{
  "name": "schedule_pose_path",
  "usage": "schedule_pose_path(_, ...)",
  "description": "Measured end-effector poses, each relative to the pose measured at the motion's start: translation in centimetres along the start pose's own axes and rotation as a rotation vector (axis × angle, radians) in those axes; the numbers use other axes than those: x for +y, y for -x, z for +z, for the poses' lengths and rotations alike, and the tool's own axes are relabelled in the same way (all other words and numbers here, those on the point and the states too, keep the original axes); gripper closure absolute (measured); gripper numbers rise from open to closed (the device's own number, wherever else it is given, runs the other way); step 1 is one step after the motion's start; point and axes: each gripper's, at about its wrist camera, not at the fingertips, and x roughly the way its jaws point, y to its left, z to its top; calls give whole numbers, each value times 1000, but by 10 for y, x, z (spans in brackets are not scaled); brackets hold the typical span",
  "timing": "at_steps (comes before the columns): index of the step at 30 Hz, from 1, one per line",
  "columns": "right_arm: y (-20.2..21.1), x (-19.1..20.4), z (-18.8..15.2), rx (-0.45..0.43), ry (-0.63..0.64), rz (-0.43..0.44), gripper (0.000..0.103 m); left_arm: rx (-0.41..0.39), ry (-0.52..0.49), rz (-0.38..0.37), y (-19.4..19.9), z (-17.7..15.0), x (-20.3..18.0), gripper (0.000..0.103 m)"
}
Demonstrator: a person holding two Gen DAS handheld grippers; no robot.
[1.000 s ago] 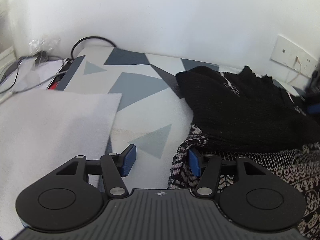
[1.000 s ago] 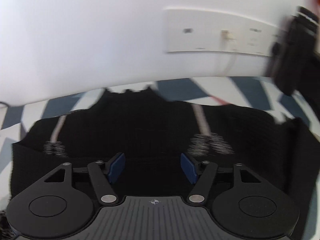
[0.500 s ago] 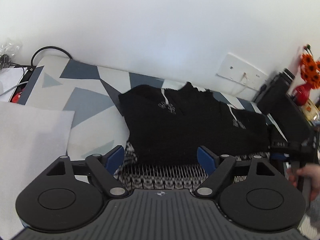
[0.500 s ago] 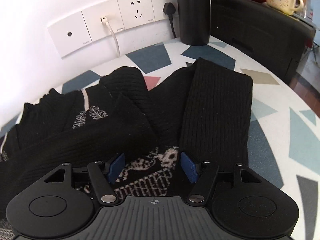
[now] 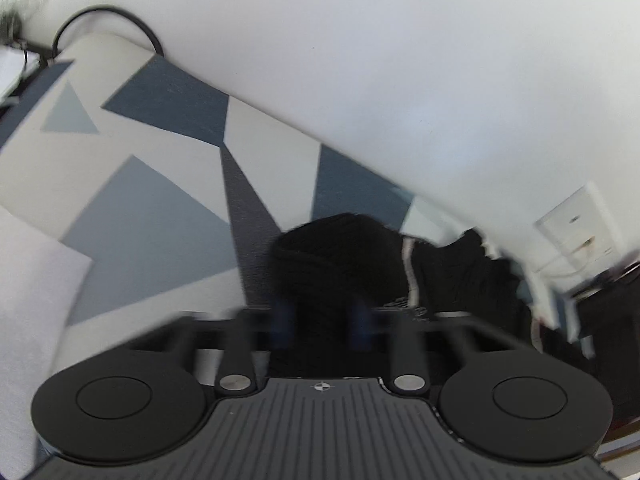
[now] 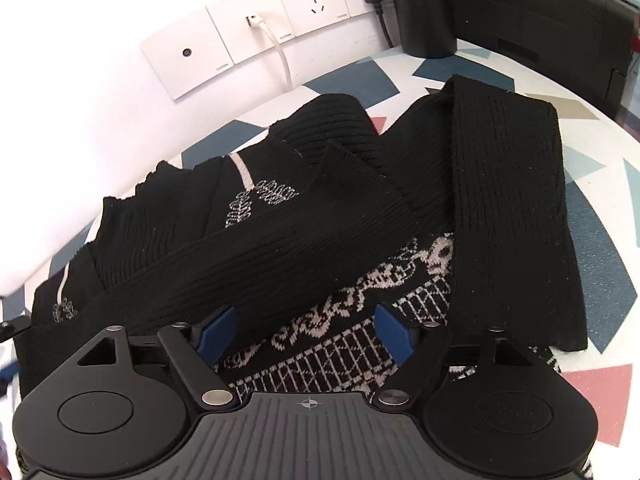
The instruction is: Fold clothes
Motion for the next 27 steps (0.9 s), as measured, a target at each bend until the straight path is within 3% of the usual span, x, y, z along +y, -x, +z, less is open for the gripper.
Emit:
schedule_pose_path(6, -4, 14, -4, -11, 23, -13, 14, -119, -3, 82, 15, 5, 7, 93)
schedule_pose_path(13, -11, 29, -6, -27, 58, -1, 12, -79, -69, 102, 3, 16, 28, 91)
schedule_pose_path(14, -12, 32, -6, -29, 63, 1, 12, -70, -55, 106, 4, 14, 29, 85)
schedule_pose_path(16, -13, 36, -7, -34, 73, 4, 12, -80, -15, 97, 12, 11, 29, 49)
schedule_pose_path(17, -11, 33, -6, -38, 59, 4, 12, -93, 4, 80, 19, 8, 28, 16)
schedule_pose_path(18, -7, 26, -5, -43, 36, 4, 12, -108, 19, 47, 27, 3, 25, 10)
schedule_pose_path(21, 6, 6, -3, -51, -10, 7, 12, -59, -15, -76, 52, -18, 7, 9)
schedule_pose_path(23, 16, -10, -5, -58, -5, -15, 12, -14, -99, -70, 65, -38, -12, 7)
schedule_pose_path(27, 33, -41, -13, -98, 20, -112, 15, 29, -239, 32, 77, -85, -47, 4)
